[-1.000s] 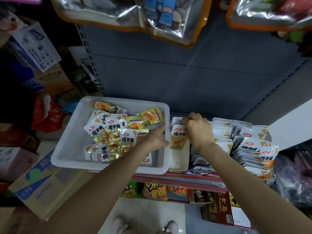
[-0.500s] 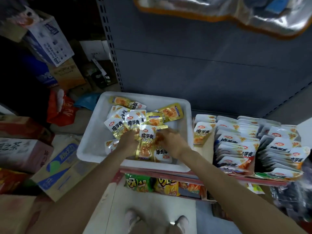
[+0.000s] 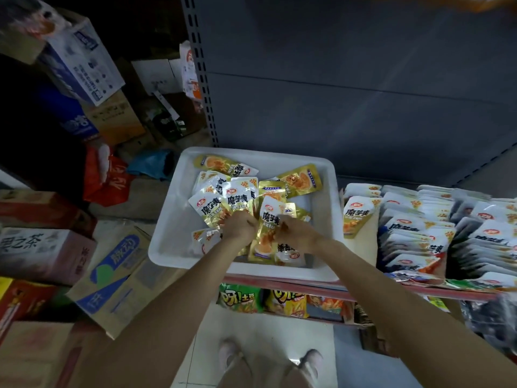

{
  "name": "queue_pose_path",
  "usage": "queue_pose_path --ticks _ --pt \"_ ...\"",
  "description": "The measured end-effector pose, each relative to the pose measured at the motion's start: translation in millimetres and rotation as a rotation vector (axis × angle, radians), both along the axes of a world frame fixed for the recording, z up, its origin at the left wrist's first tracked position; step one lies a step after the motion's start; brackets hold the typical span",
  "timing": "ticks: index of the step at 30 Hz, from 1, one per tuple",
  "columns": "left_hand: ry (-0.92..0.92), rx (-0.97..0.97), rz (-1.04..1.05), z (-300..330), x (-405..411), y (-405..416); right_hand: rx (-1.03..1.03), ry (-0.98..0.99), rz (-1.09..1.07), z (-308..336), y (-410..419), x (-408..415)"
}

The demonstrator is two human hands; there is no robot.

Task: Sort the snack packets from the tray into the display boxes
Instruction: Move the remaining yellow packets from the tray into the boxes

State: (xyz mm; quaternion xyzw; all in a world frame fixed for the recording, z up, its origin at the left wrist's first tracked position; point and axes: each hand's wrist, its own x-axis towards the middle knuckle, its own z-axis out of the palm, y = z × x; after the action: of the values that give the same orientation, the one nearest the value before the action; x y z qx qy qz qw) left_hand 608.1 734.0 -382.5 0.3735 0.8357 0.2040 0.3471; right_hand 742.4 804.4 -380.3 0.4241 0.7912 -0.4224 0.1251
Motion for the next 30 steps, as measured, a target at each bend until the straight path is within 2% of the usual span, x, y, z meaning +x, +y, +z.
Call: queue_pose_path --ticks 3,6,8,12,14,21,27,30 --pt "-0.083 0.191 0.043 16.4 3.2 -6.3 0.046 0.129 -0.141 21.5 1.9 8.1" --pt "-0.168 0.334 0.014 35.3 10.9 -8.7 0.214 0.333 -0.284 52.1 7.5 20.7" --pt "-0.215 0.427 0.005 47.5 22.0 -7.4 0.306 0.430 -0.310 72.8 14.2 34.2" --pt "-0.276 0.528 0.033 60.0 46.1 10.4 0.378 0.499 -0.297 104.3 28.9 67.6" --pt "-0.296 0.490 -0.008 63.1 61.3 22.7 0.462 0.501 -0.316 116.4 37.7 86.9" --pt "-0.336 0.133 -0.275 51.8 108.0 46.3 0.593 0.412 -0.303 124.7 57.4 139.9" --pt "-0.408 0.096 -0.196 56.6 126.6 53.1 0.551 0.381 -0.255 105.0 61.5 148.6" --pt "-0.422 0.108 -0.166 56.4 129.9 54.0 0.671 0.250 -0.108 90.6 63.1 145.6"
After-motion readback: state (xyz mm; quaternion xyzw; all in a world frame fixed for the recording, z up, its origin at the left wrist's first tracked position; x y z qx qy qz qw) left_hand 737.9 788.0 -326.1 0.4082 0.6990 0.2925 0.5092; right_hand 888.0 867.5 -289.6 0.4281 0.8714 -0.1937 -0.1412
